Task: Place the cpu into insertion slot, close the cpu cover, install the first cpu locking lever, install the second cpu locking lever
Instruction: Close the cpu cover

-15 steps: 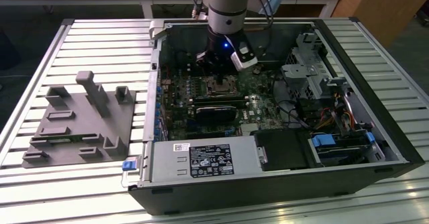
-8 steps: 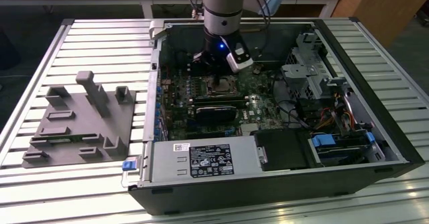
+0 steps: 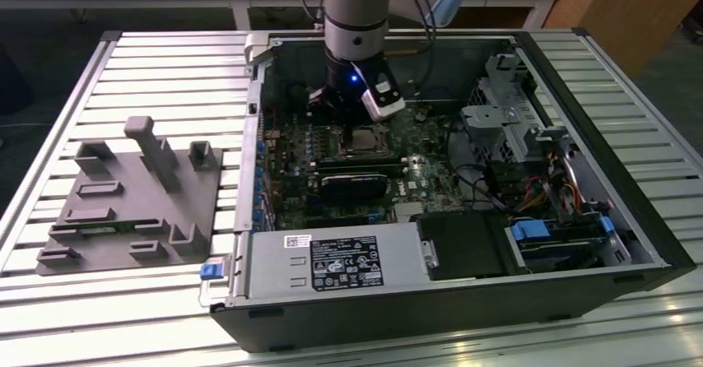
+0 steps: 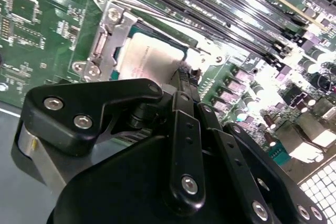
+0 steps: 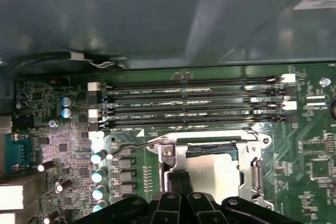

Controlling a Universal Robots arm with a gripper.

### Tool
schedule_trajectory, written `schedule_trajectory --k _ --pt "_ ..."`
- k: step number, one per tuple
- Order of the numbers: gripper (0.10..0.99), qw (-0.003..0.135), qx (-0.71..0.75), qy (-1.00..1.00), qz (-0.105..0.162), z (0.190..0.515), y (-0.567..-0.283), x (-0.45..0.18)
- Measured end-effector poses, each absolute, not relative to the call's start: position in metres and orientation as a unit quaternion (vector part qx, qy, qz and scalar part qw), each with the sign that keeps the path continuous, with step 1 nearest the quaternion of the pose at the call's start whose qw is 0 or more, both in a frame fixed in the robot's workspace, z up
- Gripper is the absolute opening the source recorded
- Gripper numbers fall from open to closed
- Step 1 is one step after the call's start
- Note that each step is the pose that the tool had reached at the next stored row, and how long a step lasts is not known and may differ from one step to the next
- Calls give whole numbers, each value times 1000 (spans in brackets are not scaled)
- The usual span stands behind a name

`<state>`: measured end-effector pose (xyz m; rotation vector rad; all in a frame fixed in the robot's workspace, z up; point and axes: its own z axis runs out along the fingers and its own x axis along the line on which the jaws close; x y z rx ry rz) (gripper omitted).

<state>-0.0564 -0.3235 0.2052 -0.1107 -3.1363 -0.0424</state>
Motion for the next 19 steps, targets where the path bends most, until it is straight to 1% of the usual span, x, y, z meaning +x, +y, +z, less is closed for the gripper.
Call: schedule_trajectory --k 13,19 --pt "106 2 -35 -999 -14 201 -324 -59" --pt "106 2 -35 -999 -32 201 -325 -59"
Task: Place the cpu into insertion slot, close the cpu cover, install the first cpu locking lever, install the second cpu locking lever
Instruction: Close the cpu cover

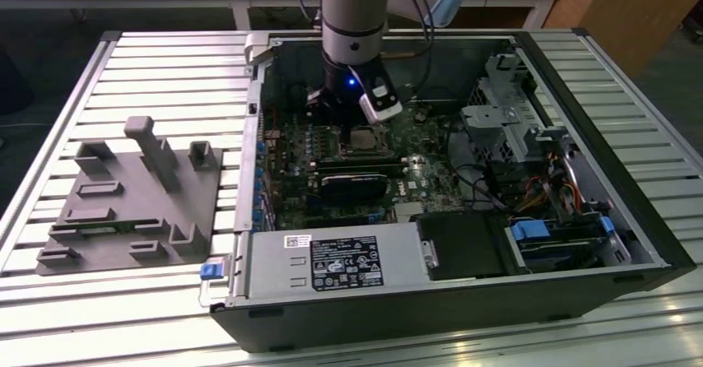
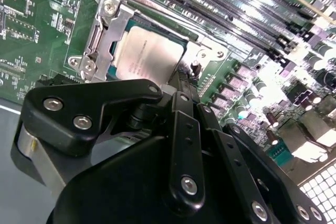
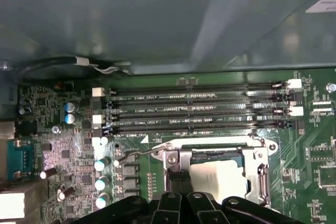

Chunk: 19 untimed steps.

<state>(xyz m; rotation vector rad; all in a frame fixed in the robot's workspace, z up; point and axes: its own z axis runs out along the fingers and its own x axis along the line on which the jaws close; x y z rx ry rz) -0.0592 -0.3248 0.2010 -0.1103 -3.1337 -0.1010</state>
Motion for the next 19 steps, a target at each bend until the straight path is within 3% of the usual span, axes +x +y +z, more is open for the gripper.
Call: schedule_trajectory --k 19 --pt "106 2 -35 -999 -41 203 -327 -52"
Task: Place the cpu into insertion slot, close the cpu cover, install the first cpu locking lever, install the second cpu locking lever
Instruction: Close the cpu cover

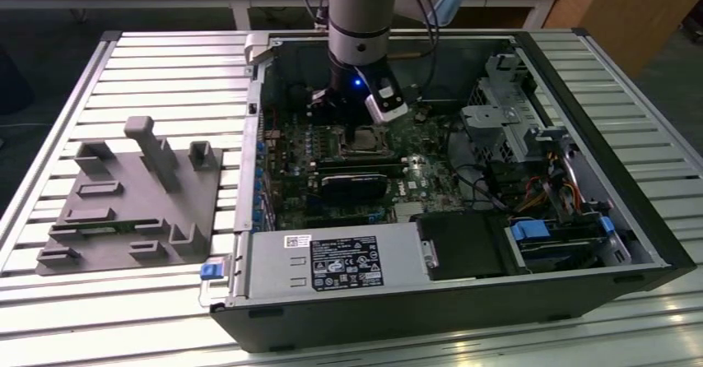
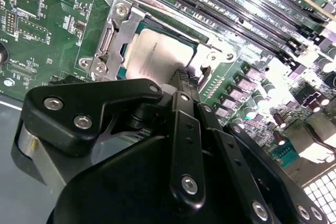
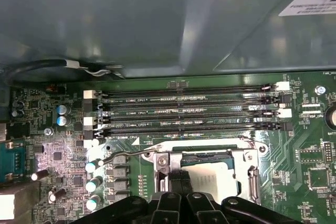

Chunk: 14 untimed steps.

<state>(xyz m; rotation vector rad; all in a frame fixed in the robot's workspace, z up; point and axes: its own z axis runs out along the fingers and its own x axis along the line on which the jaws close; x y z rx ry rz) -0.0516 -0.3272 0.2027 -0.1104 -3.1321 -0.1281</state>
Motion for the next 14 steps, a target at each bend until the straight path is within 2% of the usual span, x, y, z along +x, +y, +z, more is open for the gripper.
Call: schedule_trajectory --k 14 --pt "106 3 -35 -999 -41 202 -327 -58"
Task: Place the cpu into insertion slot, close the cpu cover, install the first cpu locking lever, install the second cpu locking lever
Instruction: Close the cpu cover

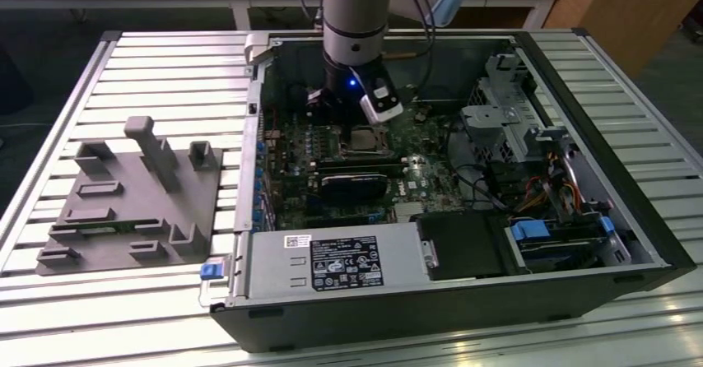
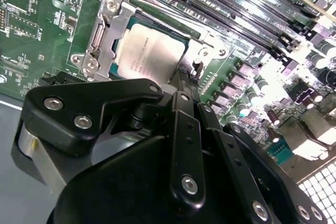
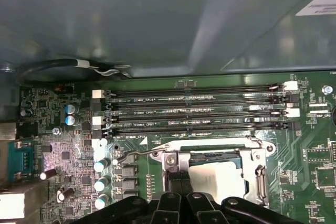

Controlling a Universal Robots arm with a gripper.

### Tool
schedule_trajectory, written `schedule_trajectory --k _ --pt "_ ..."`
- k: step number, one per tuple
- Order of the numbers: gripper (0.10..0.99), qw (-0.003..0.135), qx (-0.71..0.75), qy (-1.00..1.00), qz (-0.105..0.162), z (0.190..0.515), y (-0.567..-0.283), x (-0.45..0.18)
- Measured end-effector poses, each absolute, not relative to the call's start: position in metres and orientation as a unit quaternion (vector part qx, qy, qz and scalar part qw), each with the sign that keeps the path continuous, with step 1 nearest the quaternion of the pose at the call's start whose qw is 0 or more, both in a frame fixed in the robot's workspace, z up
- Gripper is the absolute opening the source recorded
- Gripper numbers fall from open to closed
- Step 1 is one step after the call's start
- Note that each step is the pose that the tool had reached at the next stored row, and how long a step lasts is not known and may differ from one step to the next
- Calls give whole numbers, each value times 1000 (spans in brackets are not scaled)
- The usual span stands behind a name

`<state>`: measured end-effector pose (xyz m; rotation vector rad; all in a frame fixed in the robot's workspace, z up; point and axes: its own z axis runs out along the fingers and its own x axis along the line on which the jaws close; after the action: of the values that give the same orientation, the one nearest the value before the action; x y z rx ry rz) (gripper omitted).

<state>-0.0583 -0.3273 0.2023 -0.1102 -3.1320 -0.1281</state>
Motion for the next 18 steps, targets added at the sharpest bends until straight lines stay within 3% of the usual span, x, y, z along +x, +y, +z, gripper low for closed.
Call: schedule_trajectory --k 18 --pt "106 3 -35 -998 -43 201 -328 -51"
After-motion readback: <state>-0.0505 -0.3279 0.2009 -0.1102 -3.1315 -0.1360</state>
